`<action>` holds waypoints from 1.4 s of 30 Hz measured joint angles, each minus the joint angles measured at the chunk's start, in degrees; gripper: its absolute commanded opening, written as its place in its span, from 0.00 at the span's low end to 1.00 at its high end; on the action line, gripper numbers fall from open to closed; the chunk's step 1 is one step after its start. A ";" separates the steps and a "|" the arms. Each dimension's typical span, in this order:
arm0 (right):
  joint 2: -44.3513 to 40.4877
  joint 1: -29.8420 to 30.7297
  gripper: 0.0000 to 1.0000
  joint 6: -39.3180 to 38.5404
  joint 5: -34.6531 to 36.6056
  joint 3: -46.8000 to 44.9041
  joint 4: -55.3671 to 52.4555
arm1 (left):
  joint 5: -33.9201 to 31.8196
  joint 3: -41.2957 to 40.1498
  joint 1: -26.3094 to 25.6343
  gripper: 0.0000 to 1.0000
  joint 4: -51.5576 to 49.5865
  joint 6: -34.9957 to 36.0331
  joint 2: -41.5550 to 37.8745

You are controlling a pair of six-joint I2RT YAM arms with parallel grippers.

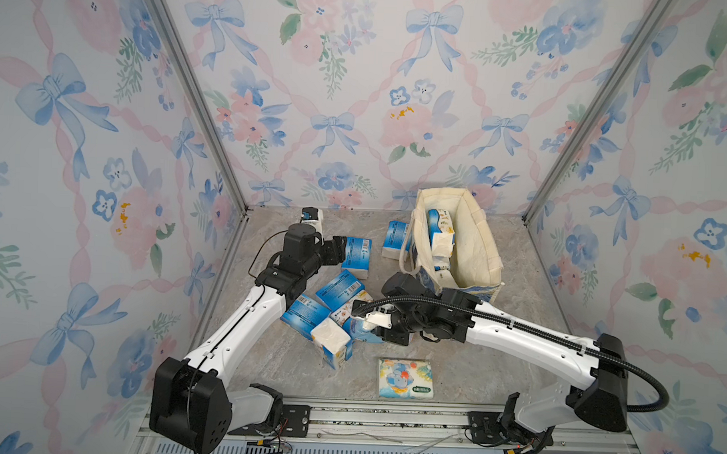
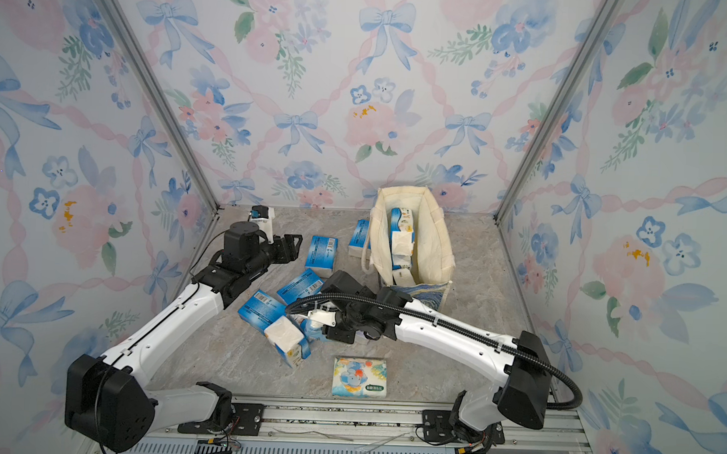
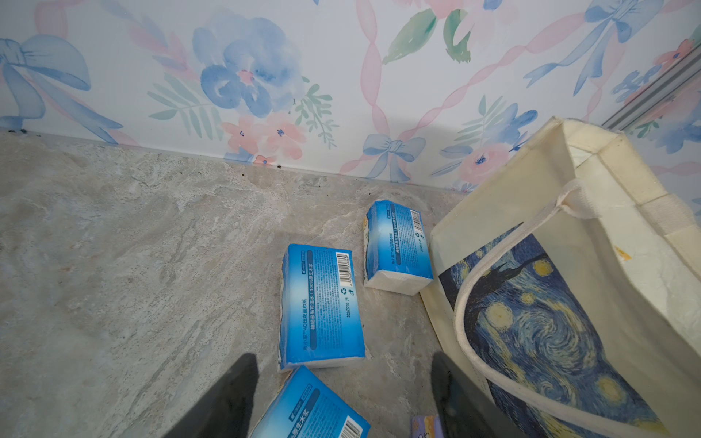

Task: Put tissues into the canvas bag
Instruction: Pick up the pack of facial tissues from the center of the board, then place the pack of facial tissues in the canvas bag.

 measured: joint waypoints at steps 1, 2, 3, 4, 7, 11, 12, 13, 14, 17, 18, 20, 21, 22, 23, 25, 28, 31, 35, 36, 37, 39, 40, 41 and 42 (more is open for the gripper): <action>-1.14 -0.02 0.41 -0.02 -0.07 -0.02 0.37 | 0.00 0.00 0.00 0.74 0.00 0.00 0.11; -2.49 -0.07 0.41 0.00 -0.07 -0.09 0.85 | 0.04 0.02 0.00 0.74 0.00 0.00 0.22; -3.89 -0.11 0.41 0.00 -0.07 -0.15 1.25 | 0.20 0.02 0.00 0.74 -0.02 -0.02 0.33; -5.25 -0.11 0.41 0.02 -0.02 -0.26 1.84 | 0.26 0.02 0.00 0.74 -0.02 -0.02 0.44; -10.08 -0.13 0.41 0.17 0.81 -1.14 5.05 | 0.63 0.04 0.00 0.74 -0.02 -0.11 0.55; -18.12 -0.81 0.42 0.15 3.04 -5.03 12.81 | 1.07 0.11 0.00 0.74 -0.02 -0.39 0.59; -20.20 -1.29 0.42 0.15 4.04 -6.03 15.04 | 1.09 0.15 0.00 0.74 -0.02 -0.39 0.59; -21.70 -1.79 0.42 0.15 5.01 -6.73 16.87 | 1.27 0.20 0.00 0.74 -0.02 -0.39 0.59; -23.34 -2.45 0.42 0.11 6.58 -7.50 19.12 | 1.33 0.26 0.00 0.74 -0.02 -0.39 0.59; -26.91 -4.00 0.43 -0.48 11.89 -9.20 24.94 | 1.51 0.35 0.00 0.74 -0.04 -0.42 0.59; -27.82 -4.48 0.43 -0.52 13.55 -9.55 26.60 | 1.49 0.37 0.00 0.74 -0.02 -0.39 0.59; -28.94 -5.97 0.44 -0.37 16.20 -9.55 28.50 | 1.51 0.48 0.00 0.74 -0.04 -0.39 0.63; -29.29 -7.19 0.44 0.20 17.42 -9.27 28.68 | 1.53 0.57 0.00 0.74 -0.04 -0.39 0.70; -29.38 -8.90 0.44 1.09 18.27 -8.63 28.11 | 1.55 0.70 0.00 0.75 -0.07 -0.39 0.81; -29.18 -10.93 0.45 2.34 18.88 -7.52 26.86 | 1.68 0.92 0.00 0.75 -0.07 -0.42 0.98; -27.98 -16.39 0.45 6.03 19.43 -3.87 22.53 | 1.88 1.27 0.00 0.75 -0.04 -0.42 1.38; -26.36 -25.86 0.46 12.66 18.56 1.42 15.34 | 2.14 1.84 0.00 0.75 -0.11 -0.42 1.99; -26.16 -33.92 0.46 18.32 15.52 3.26 8.87 | 2.69 2.60 0.00 0.75 -0.22 -0.42 2.80; -23.93 -41.16 0.45 23.65 8.46 4.55 1.62 | 3.48 3.45 -0.07 0.75 -0.33 -0.42 3.93; -23.04 -41.81 0.45 24.30 7.23 4.87 0.42 | 3.61 3.61 -0.07 0.76 -0.42 -0.42 4.17; -21.68 -42.38 0.46 24.98 5.55 5.29 -1.16 | 3.63 3.74 -0.13 0.76 -0.48 -0.42 4.44; -18.97 -42.62 0.46 25.57 3.17 6.21 -3.82 | 3.65 3.78 -0.13 0.76 -0.52 -0.42 4.74; -17.53 -42.77 0.46 25.70 2.10 6.47 -4.92 | 3.65 3.78 -0.24 0.76 -0.59 -0.42 4.85; -16.13 -42.84 0.46 25.79 1.14 6.73 -6.12 | 3.65 3.78 -0.33 0.76 -0.74 -0.42 4.94; -14.88 -42.84 0.46 25.79 0.42 6.80 -6.93 | 3.65 3.78 -0.33 0.76 -0.94 -0.42 5.01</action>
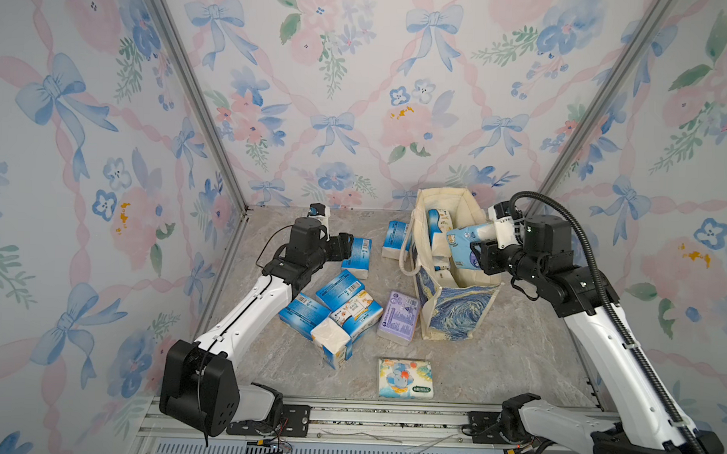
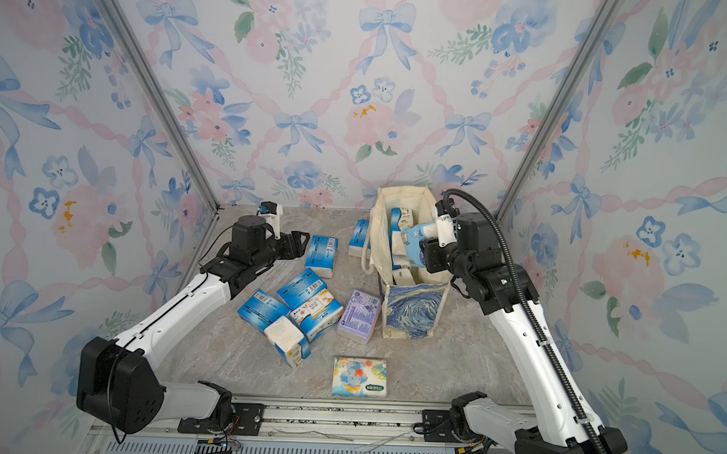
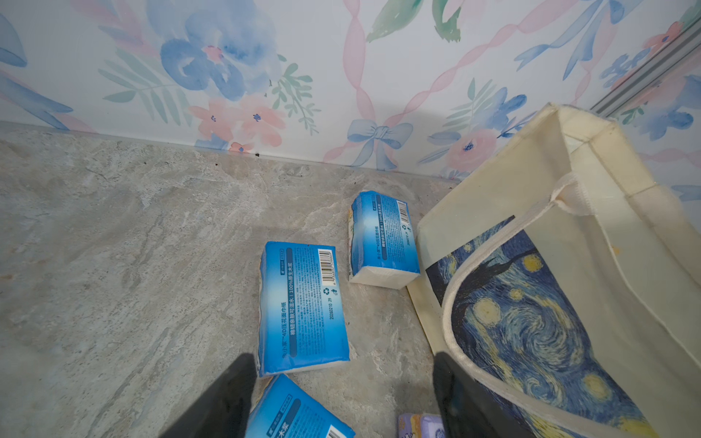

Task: Put tissues into the canvas bag
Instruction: Place the pack of facial tissues in the canvas bag, then adjust the canvas bag at the center of the board.

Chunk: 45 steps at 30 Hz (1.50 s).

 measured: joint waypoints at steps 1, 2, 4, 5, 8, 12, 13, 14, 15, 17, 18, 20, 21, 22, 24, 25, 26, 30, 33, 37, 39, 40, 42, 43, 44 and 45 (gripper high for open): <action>1.33 0.00 0.46 0.00 -0.66 0.02 -0.76 | 0.00 0.02 -0.02 0.76 -0.26 0.00 0.02; 2.54 0.00 0.46 -0.02 -1.05 0.13 -1.64 | 0.00 0.02 -0.11 0.76 -0.48 0.02 0.04; 4.98 -0.04 0.46 -0.04 -1.62 0.37 -2.99 | 0.00 0.02 -0.11 0.76 -0.83 0.02 0.09; 6.21 -0.04 0.46 -0.04 -1.84 0.74 -3.69 | -0.02 0.02 -0.11 0.76 -0.90 0.02 0.09; 9.22 -0.04 0.46 -0.22 -1.81 1.97 -5.33 | -0.02 0.02 -0.11 0.76 -1.22 0.02 0.09; 11.50 -0.04 0.49 -0.96 -1.81 3.13 -6.80 | -0.02 0.13 -0.11 0.76 -1.66 0.02 0.28; 11.82 -0.04 0.50 -1.09 -1.81 3.37 -6.99 | -0.02 0.20 -0.11 0.76 -1.68 0.02 0.44; 12.28 -0.04 0.52 -1.20 -1.79 3.72 -7.23 | -0.02 0.26 -0.11 0.76 -1.66 0.02 0.68; 12.59 -0.04 0.54 -1.36 -1.79 3.98 -7.39 | -0.02 0.33 -0.11 0.76 -1.68 0.02 0.94; 13.03 -0.04 0.59 -1.64 -1.77 4.37 -7.58 | -0.02 0.37 -0.11 0.76 -1.70 0.04 1.42; 13.20 -0.04 0.62 -1.81 -1.75 4.59 -7.65 | -0.02 0.39 -0.11 0.77 -1.70 0.02 1.62; 13.29 -0.04 0.65 -2.03 -1.55 4.66 -7.65 | 0.00 0.44 -0.11 0.76 -1.70 0.04 1.88; 13.29 -0.04 0.67 -2.03 -1.55 4.66 -7.65 | 0.00 0.44 -0.11 0.76 -1.70 0.04 1.97; 13.29 -0.04 0.68 -2.08 -1.55 4.66 -7.61 | 0.00 0.44 -0.11 0.76 -1.73 0.02 1.99; 13.29 -0.04 0.74 -2.03 -1.55 4.66 -7.43 | 0.00 0.46 -0.11 0.77 -1.73 0.04 1.99; 13.22 -0.04 0.75 -1.97 -1.57 4.66 -7.26 | 0.00 0.52 -0.11 0.77 -1.75 0.04 1.99; 13.09 -0.04 0.76 -1.99 -1.60 4.63 -6.97 | 0.00 0.55 -0.11 0.77 -1.75 0.04 1.99; 10.97 -0.15 0.81 -1.57 -2.51 4.31 -5.14 | 0.22 1.01 -0.11 0.77 -2.10 0.04 1.99; 7.93 -0.63 0.83 -1.03 -3.58 3.37 -2.99 | 0.42 1.20 -0.11 0.77 -2.10 0.04 2.01; 3.43 -1.95 0.83 0.07 -4.02 1.77 0.09 | 0.63 1.22 -0.11 0.77 -2.10 0.04 2.25; 1.40 -2.82 0.83 0.79 -3.50 0.74 1.99 | 1.11 1.57 -0.17 0.77 -2.14 0.02 2.60; 0.63 -3.23 0.82 1.09 -2.97 0.22 2.73 | 1.44 1.92 -0.26 0.76 -2.14 0.02 2.82; -0.87 -4.48 0.81 1.92 -1.55 -1.22 4.42 | 2.51 3.21 -0.85 0.76 -2.16 0.02 3.65; -1.42 -5.14 0.80 2.19 -1.03 -1.88 4.92 | 2.99 4.07 -1.42 0.76 -2.14 0.02 4.11; -1.90 -6.01 0.78 2.62 -0.50 -2.56 5.38 | 3.58 5.03 -2.21 0.75 -2.10 0.02 4.66; -2.19 -6.84 0.77 3.04 -0.20 -3.04 5.66 | 4.26 6.08 -3.17 0.75 -2.08 0.02 5.20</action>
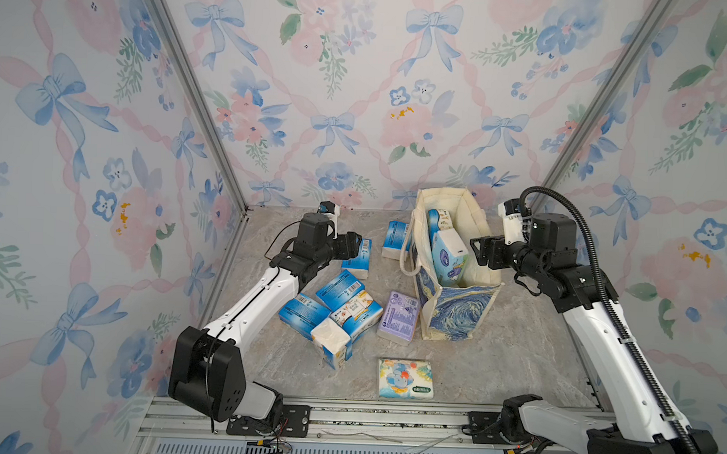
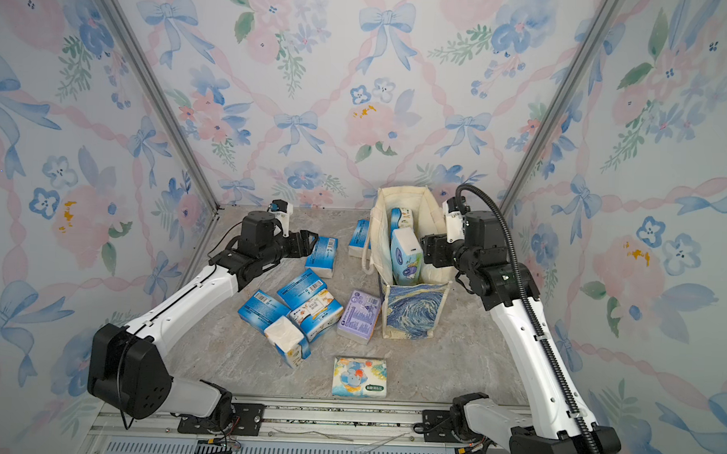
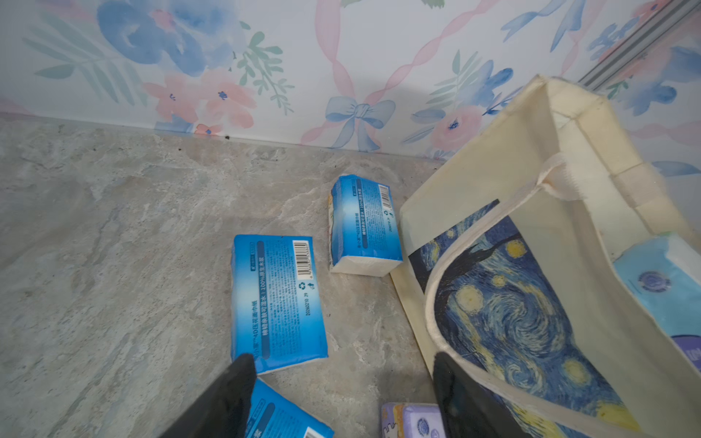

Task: Put tissues into the canvas bag
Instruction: Adjust the canvas bag at the center of the board.

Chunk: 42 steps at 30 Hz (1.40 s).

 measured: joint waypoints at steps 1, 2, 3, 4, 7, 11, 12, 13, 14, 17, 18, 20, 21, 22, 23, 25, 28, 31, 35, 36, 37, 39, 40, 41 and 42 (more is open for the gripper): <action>-0.17 -0.87 0.76 0.44 0.20 -0.44 0.33 | 0.70 1.01 -0.90 0.74 0.09 0.00 0.52; -0.24 -1.75 0.75 0.87 0.39 -0.81 0.66 | 1.60 2.03 -1.84 0.73 0.26 -0.04 1.07; -0.26 -2.56 0.75 1.20 0.37 -1.20 1.01 | 2.54 2.84 -2.56 0.73 0.70 -0.02 1.51; -0.26 -3.43 0.75 1.49 0.33 -1.66 1.27 | 3.87 3.65 -3.41 0.71 1.36 -0.07 2.05; -0.15 -6.01 0.74 2.29 -0.61 -2.95 1.73 | 7.98 6.25 -4.90 0.64 3.45 -1.11 4.15; 0.74 -9.11 0.73 3.48 -3.91 -4.35 2.67 | 12.07 9.62 -5.97 0.57 5.51 -2.03 7.93; 1.09 -9.73 0.73 3.85 -4.74 -4.76 3.19 | 12.81 10.34 -6.23 0.56 5.73 -2.21 8.90; 1.51 -10.25 0.73 4.11 -5.60 -5.16 3.52 | 13.60 11.08 -6.54 0.56 5.97 -2.51 9.97; 1.97 -10.62 0.72 4.48 -6.25 -5.53 3.96 | 14.29 11.89 -6.86 0.55 5.99 -2.62 11.08; 3.50 -11.43 0.70 5.07 -7.91 -6.16 4.79 | 15.82 14.16 -8.13 0.54 6.01 -2.99 14.08; 3.85 -11.58 0.70 5.09 -8.26 -6.23 4.98 | 16.24 14.91 -8.61 0.53 5.99 -3.02 14.97; 4.79 -11.98 0.70 5.35 -9.11 -6.45 5.70 | 17.03 16.46 -9.51 0.52 5.99 -3.04 16.65; 5.14 -12.15 0.70 5.46 -9.38 -6.56 5.99 | 17.29 17.22 -9.81 0.52 5.99 -3.04 17.40; 5.46 -12.37 0.70 5.51 -9.66 -6.69 6.25 | 17.51 18.27 -10.21 0.51 5.99 -3.04 18.27; 5.84 -12.63 0.70 5.51 -9.90 -6.80 6.43 | 17.59 19.21 -10.51 0.51 5.95 -3.02 18.99; 6.29 -12.98 0.69 5.51 -10.25 -6.99 6.97 | 17.62 20.87 -10.84 0.51 5.90 -2.99 20.13; 6.58 -13.51 0.69 5.51 -10.67 -7.61 7.74 | 17.59 22.71 -10.86 0.51 5.73 -2.99 21.33; 6.80 -14.21 0.69 5.53 -11.21 -8.04 8.35 | 17.55 24.22 -10.86 0.50 5.33 -2.95 22.43; 7.06 -14.86 0.68 5.75 -11.98 -8.39 8.96 | 17.51 25.64 -10.86 0.48 3.91 -2.91 23.69; 7.08 -14.97 0.68 5.77 -12.17 -8.57 9.09 | 17.51 25.81 -10.86 0.46 3.74 -2.89 23.93; 7.10 -15.19 0.68 5.92 -12.37 -8.74 9.25 | 17.51 25.97 -10.86 0.45 3.39 -2.78 24.22; 7.21 -15.63 0.67 6.03 -13.14 -8.98 9.57 | 17.49 26.18 -10.88 0.43 3.04 -2.73 24.65; 7.26 -15.76 0.67 6.16 -13.51 -9.16 9.90 | 17.53 26.38 -10.86 0.42 2.93 -2.73 24.92; 7.34 -16.00 0.66 6.36 -14.10 -9.38 10.29 | 17.55 26.67 -10.88 0.42 2.86 -2.75 25.29; 7.45 -16.06 0.66 6.47 -14.58 -9.55 10.58 | 17.55 26.97 -10.88 0.42 2.82 -2.73 25.64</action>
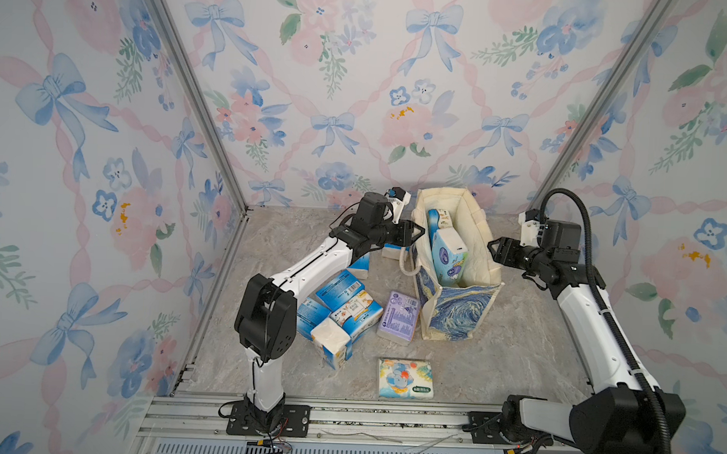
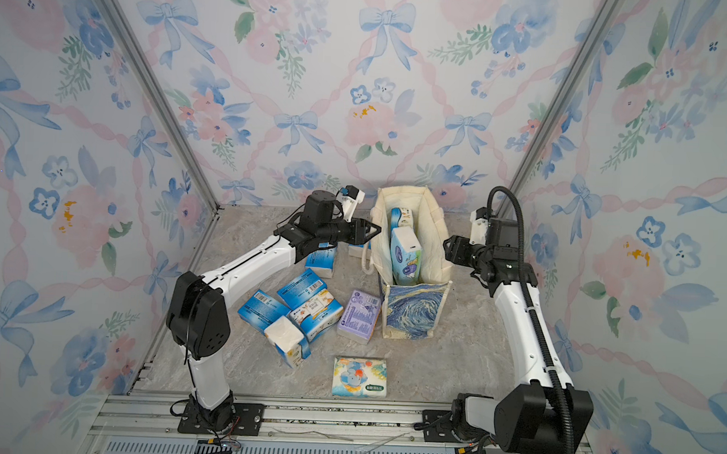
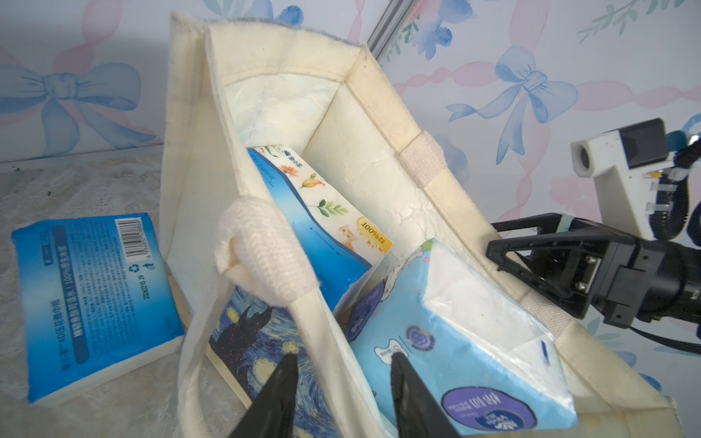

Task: Put tissues into the canvas bag
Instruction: Adjust the canvas bag at the center of the board.

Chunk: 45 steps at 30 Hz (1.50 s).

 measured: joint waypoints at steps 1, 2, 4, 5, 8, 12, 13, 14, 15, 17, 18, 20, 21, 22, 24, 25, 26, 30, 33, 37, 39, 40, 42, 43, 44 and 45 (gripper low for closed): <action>0.22 -0.09 0.65 0.15 -0.59 -0.17 0.33 | 0.00 0.35 0.00 0.41 0.00 0.00 0.33; 0.48 -0.13 0.63 0.28 -1.11 -0.26 0.61 | 0.02 0.70 0.00 0.39 -0.13 0.00 0.70; 1.11 -0.13 0.61 0.55 -2.23 -0.35 1.18 | 0.04 1.25 0.00 0.31 -0.31 -0.07 1.16; 1.44 -0.15 0.60 0.74 -2.82 -0.44 1.53 | 0.09 1.44 0.00 0.27 -0.44 0.00 1.38; 2.23 -0.24 0.53 1.38 -4.66 -0.81 2.40 | 0.44 2.16 -0.09 0.20 -0.76 0.15 1.75; 3.34 -0.39 0.35 2.01 -7.02 -0.90 3.54 | 0.42 3.15 -0.44 0.09 -1.46 0.50 2.08; 3.58 -0.39 0.31 2.21 -7.54 -0.92 3.82 | 0.33 3.48 -0.59 0.07 -1.73 0.74 2.12; 3.76 -0.39 0.29 2.64 -8.09 -0.94 4.02 | 0.07 3.80 -0.74 0.05 -2.12 1.07 2.14; 3.80 -0.39 0.28 2.82 -8.50 -0.94 4.11 | -0.17 4.15 -0.92 0.05 -2.58 1.40 2.16; 3.80 -0.39 0.25 3.28 -9.25 -0.94 4.46 | -0.57 4.98 -1.29 0.03 -3.08 1.75 2.27; 3.80 -0.39 0.24 3.37 -9.53 -0.94 4.55 | -0.70 5.42 -1.46 0.02 -3.41 1.90 2.36; 3.80 -0.39 0.22 3.58 -10.23 -0.94 4.63 | -0.68 6.71 -1.53 0.02 -4.28 1.92 2.86; 3.76 -0.39 0.21 3.69 -10.47 -0.92 4.68 | -0.68 7.50 -1.62 0.02 -4.92 1.92 3.17; 3.69 -0.39 0.20 3.74 -10.64 -0.90 4.70 | -0.70 8.33 -1.73 0.02 -5.60 1.95 3.54; 3.34 -0.39 0.20 3.78 -10.91 -0.70 4.68 | -0.79 9.84 -1.84 0.02 -6.69 2.19 4.11; 2.93 -0.39 0.19 3.78 -10.95 -0.50 4.68 | -0.94 10.73 -1.90 0.02 -7.52 2.40 4.35; 2.36 -0.39 0.19 3.80 -11.06 -0.24 4.68 | -1.14 11.61 -2.03 0.02 -8.41 2.75 4.52; -0.17 -0.39 0.18 3.78 -11.04 2.03 4.63 | -2.23 15.02 -2.43 0.02 -11.82 4.28 4.76; -2.16 -0.39 0.18 3.72 -10.49 4.39 4.68 | -3.50 16.61 -2.64 0.01 -13.66 5.64 4.74; -3.85 -0.39 0.18 2.99 -8.46 7.41 4.63 | -5.25 16.76 -2.69 0.01 -15.39 7.34 3.87; -3.89 -0.39 0.17 2.47 -7.17 8.22 4.55 | -5.46 16.76 -2.71 0.02 -16.24 7.63 3.26; -3.87 -0.39 0.18 2.40 -6.49 8.26 4.39 | -5.40 16.76 -2.95 0.02 -16.44 7.80 2.93; -3.41 -0.39 0.29 2.49 -5.70 8.26 3.76 | -5.40 16.76 -3.50 0.02 -16.44 8.02 2.60; -2.95 -0.39 0.40 2.71 -5.57 8.26 3.48 | -5.40 16.79 -3.85 0.02 -16.41 8.24 2.58; -2.36 -0.39 0.46 2.78 -5.57 8.26 3.10 | -5.42 16.79 -4.11 0.02 -16.41 8.28 2.58; -1.84 -0.39 0.49 2.60 -5.62 8.24 2.73 | -5.38 16.79 -4.26 0.02 -16.44 8.31 2.60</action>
